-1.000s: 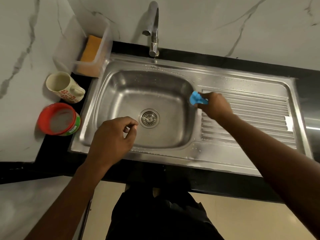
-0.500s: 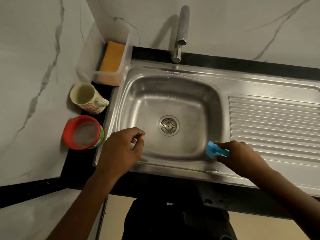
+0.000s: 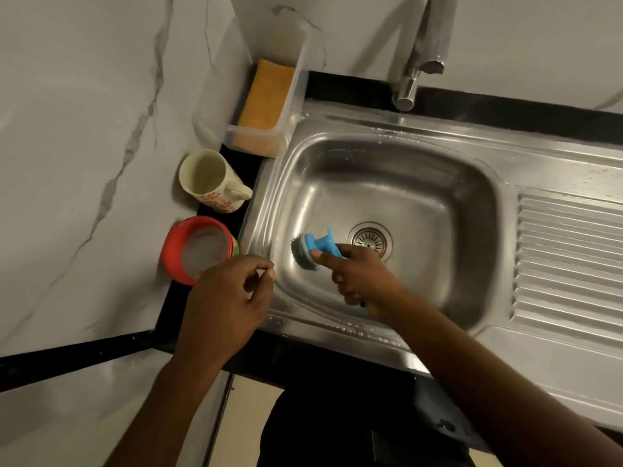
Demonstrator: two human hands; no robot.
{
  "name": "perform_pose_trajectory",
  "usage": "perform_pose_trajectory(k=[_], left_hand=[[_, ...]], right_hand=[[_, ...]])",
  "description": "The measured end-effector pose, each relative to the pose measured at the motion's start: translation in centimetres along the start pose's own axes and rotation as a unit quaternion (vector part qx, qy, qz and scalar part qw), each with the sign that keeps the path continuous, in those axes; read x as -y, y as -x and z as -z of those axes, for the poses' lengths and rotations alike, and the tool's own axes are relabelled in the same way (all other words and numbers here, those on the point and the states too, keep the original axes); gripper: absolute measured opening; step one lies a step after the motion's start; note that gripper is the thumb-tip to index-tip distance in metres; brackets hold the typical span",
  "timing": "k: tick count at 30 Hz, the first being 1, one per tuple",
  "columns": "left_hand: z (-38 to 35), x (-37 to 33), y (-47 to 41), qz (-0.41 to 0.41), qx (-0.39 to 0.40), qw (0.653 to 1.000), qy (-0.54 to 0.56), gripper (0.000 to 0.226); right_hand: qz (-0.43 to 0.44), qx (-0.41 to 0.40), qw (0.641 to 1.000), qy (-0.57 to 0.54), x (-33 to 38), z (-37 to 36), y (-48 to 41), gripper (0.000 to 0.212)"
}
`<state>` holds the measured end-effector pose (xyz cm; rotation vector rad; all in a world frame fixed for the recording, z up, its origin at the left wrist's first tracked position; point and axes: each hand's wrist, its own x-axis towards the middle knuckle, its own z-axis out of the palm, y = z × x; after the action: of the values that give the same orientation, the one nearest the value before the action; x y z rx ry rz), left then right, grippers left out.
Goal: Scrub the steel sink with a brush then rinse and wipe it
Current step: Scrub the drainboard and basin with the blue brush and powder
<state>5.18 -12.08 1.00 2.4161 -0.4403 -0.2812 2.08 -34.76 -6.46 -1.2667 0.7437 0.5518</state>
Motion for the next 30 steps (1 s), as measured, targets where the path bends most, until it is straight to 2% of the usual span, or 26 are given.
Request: perform_pose_trajectory(k=[6, 9, 13, 15, 17, 19, 21, 25, 28, 30], left_hand=[[0.5, 0.5, -0.7, 0.01, -0.004, 1.0, -0.008, 0.015], [0.7, 0.8, -1.1, 0.013, 0.006, 1.0, -0.004, 0.013], [0.8, 0.4, -1.9, -0.005, 0.021, 1.0, -0.016, 0.011], [0.7, 0.1, -2.6, -0.012, 0.03, 0.999, -0.022, 0.012], [0.6, -0.2, -3.4, -0.02, 0.034, 0.999, -0.025, 0.013], [0.7, -0.4, -3.8, -0.03, 0.028, 0.999, -0.027, 0.013], [0.7, -0.3, -4.1, -0.031, 0.026, 0.999, -0.029, 0.014], [0.6, 0.0, -4.1, -0.018, 0.037, 0.999, -0.024, 0.013], [0.7, 0.1, -4.1, -0.013, 0.036, 0.999, -0.021, 0.012], [0.8, 0.2, -4.2, -0.011, 0.032, 0.999, -0.012, 0.012]], right_hand=[[-0.067, 0.021, 0.993, -0.091, 0.4, -5.1, -3.6, 0.036], [-0.029, -0.031, 0.984, -0.176, 3.9, -5.5, -7.4, 0.04], [0.016, -0.073, 0.969, -0.236, 9.2, -3.5, -11.3, 0.035], [0.001, -0.07, 0.971, -0.229, 8.2, -3.2, -11.7, 0.039], [-0.055, -0.051, 0.979, -0.191, 4.4, -3.7, -10.5, 0.041], [-0.136, 0.004, 0.98, -0.147, -0.1, -4.3, -8.0, 0.044], [-0.172, 0.037, 0.978, -0.11, -1.7, -4.6, -6.6, 0.05], [-0.109, 0.007, 0.978, -0.177, 3.7, -2.4, -12.4, 0.031], [-0.139, -0.026, 0.964, -0.224, 7.2, -1.2, -16.5, 0.033], [-0.159, 0.01, 0.956, -0.246, 6.7, -1.4, -16.2, 0.033]])
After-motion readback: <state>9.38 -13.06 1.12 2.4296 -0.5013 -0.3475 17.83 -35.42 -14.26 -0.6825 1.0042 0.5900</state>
